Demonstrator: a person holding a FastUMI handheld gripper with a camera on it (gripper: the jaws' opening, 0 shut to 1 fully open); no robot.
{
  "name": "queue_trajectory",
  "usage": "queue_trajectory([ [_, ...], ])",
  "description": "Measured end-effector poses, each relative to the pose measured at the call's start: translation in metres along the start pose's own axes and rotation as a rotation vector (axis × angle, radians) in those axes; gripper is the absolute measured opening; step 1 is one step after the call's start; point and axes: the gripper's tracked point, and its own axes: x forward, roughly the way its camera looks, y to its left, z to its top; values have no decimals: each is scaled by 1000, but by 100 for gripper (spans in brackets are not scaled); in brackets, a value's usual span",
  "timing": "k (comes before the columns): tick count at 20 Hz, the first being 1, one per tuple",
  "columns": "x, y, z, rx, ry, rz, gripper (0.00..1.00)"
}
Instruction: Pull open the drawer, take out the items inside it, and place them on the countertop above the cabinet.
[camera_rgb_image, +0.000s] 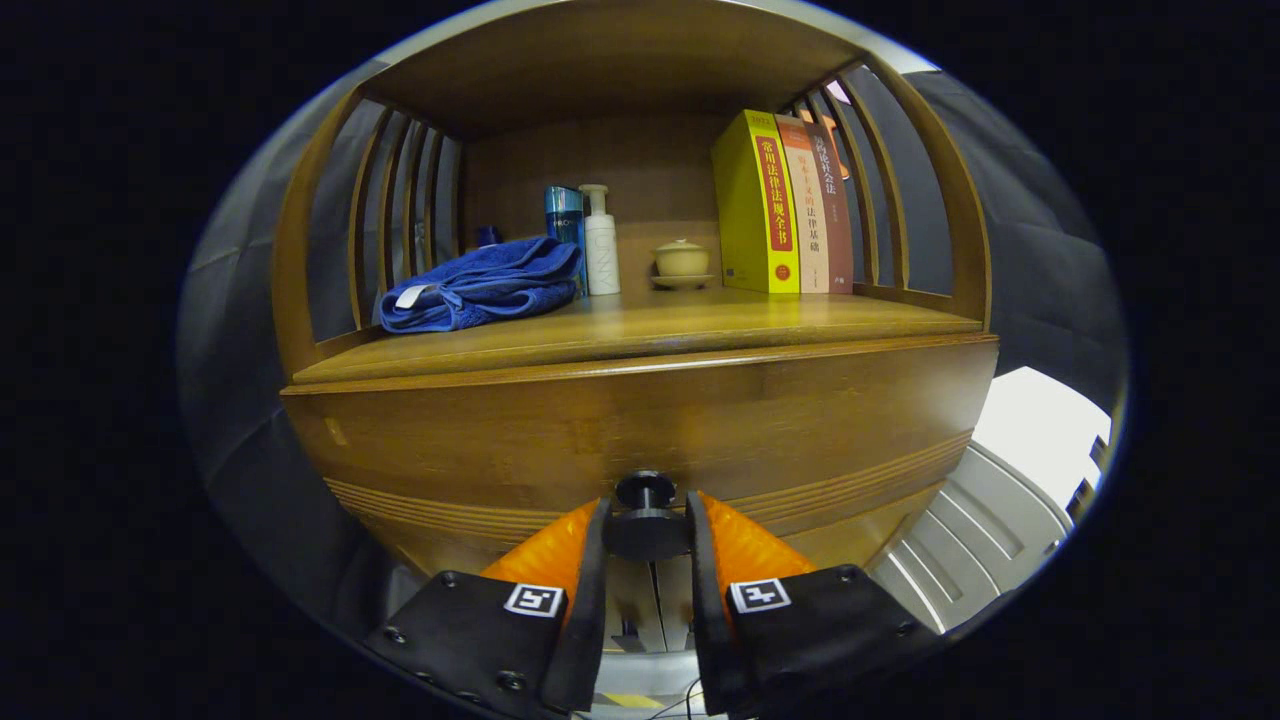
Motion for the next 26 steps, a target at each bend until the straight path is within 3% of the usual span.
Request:
queue_trajectory([
  [6, -33, -1, -11, 57, 22, -1, 47],
  [23, -119, -8, -50, 70, 18, -62, 43],
  [24, -123, -8, -53, 70, 25, -61, 37],
  [26, -130, -8, -61, 70, 45, -56, 37],
])
